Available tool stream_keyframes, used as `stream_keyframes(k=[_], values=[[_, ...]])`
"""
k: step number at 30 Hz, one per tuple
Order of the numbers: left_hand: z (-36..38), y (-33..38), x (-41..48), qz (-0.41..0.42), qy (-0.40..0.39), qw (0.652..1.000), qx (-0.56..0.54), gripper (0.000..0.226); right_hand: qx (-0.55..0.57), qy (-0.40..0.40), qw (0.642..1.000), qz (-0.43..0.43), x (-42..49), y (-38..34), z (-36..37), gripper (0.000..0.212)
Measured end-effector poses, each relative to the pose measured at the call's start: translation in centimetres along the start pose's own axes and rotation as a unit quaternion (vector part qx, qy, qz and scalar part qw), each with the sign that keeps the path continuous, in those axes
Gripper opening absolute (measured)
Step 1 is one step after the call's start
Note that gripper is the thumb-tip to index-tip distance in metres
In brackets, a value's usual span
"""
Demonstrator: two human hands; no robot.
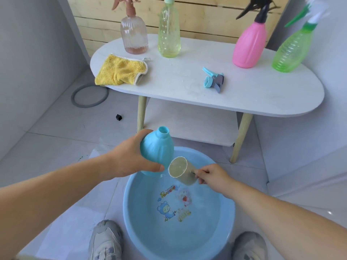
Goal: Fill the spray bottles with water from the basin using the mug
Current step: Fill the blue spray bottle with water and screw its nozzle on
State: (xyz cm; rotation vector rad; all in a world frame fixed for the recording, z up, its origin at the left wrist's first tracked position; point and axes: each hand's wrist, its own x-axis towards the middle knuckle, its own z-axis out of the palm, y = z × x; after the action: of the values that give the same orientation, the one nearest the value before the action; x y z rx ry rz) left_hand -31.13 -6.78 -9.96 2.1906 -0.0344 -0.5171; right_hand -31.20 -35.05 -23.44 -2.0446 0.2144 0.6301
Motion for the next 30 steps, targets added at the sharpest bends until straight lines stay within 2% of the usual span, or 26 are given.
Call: stream_keyframes(k=[5,10,15,21,30], values=[[-1.7,1.2,-0.3,0.018,0.035,0.999,-0.020,0.079,0.092,-0.003,0.995,-0.031,-2.8,-4.1,-2.4,0.030],[-2.3,1.9,-0.9,0.030,0.040,0.998,-0.041,0.077,0.084,0.031,0.993,-0.081,-7.4,-8.8,-6.0,0.031],[-2.0,2.5,-1.3,0.034,0.031,0.998,-0.048,0.080,0.105,0.079,0.980,-0.148,-11.1,-12.3,-8.6,0.046],[-1.0,2.8,-1.5,0.028,-0.001,0.997,-0.074,0.080,0.098,0.126,0.958,-0.238,-13.4,-14.6,-10.0,0.039],[0.4,3.5,-1.2,0.030,-0.015,0.996,-0.082,0.091,0.034,0.154,0.947,-0.282,-15.0,-16.3,-10.4,0.038]])
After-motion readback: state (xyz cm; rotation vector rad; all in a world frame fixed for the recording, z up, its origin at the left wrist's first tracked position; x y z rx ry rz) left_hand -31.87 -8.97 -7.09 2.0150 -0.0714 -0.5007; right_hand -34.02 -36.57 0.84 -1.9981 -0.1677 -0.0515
